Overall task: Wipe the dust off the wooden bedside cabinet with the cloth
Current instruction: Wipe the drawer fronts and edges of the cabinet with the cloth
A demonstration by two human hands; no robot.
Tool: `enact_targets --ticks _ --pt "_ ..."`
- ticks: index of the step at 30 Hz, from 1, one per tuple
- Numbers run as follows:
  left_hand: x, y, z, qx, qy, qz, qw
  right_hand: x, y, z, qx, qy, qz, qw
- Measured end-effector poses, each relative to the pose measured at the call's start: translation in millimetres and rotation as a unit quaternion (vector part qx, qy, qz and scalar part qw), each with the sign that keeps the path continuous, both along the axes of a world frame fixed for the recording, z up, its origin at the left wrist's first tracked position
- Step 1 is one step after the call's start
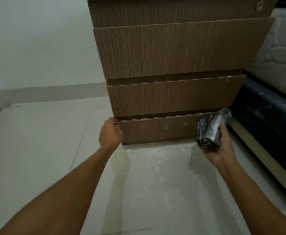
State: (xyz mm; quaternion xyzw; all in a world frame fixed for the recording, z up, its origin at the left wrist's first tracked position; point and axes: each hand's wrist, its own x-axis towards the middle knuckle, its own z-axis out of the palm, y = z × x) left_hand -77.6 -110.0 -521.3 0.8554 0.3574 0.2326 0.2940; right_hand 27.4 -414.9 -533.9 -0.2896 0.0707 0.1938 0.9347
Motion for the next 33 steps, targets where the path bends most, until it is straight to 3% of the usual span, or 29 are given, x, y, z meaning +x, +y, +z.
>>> enact_targets --ticks 5,8,10,12,16,21,23,33 --pt "-9.0 -2.5 -1.5 0.001 -0.004 -0.001 1.000 -19.3 33.6 16.1 -0.234 -0.101 -0.031 0.966" --pt "-14.4 -5.6 -0.7 0.002 -0.004 0.005 1.000 -37.4 63.2 33.4 -0.368 -0.202 -0.012 0.907" --pt "-18.2 -7.5 0.4 0.000 -0.006 0.010 1.000 -48.0 86.2 38.5 -0.439 -0.293 -0.005 0.849" --pt "-22.1 -8.0 0.7 0.001 -0.008 0.010 1.000 -56.7 108.7 39.1 -0.526 -0.389 -0.022 0.756" --pt "-30.1 -9.1 1.5 0.016 -0.009 0.010 1.000 -67.5 150.1 40.4 -0.655 -0.546 -0.056 0.519" --pt "-31.4 -10.8 -0.5 0.002 -0.003 0.015 1.000 -70.2 194.6 29.9 -0.712 -0.623 -0.033 0.321" --pt "-30.4 -9.8 -1.6 0.006 -0.006 0.015 1.000 -68.7 199.5 21.7 -0.727 -0.623 -0.021 0.287" --pt "-25.6 -7.9 -7.6 0.034 -0.017 0.004 0.999 -21.1 113.2 8.4 -0.769 -0.589 -0.031 0.249"
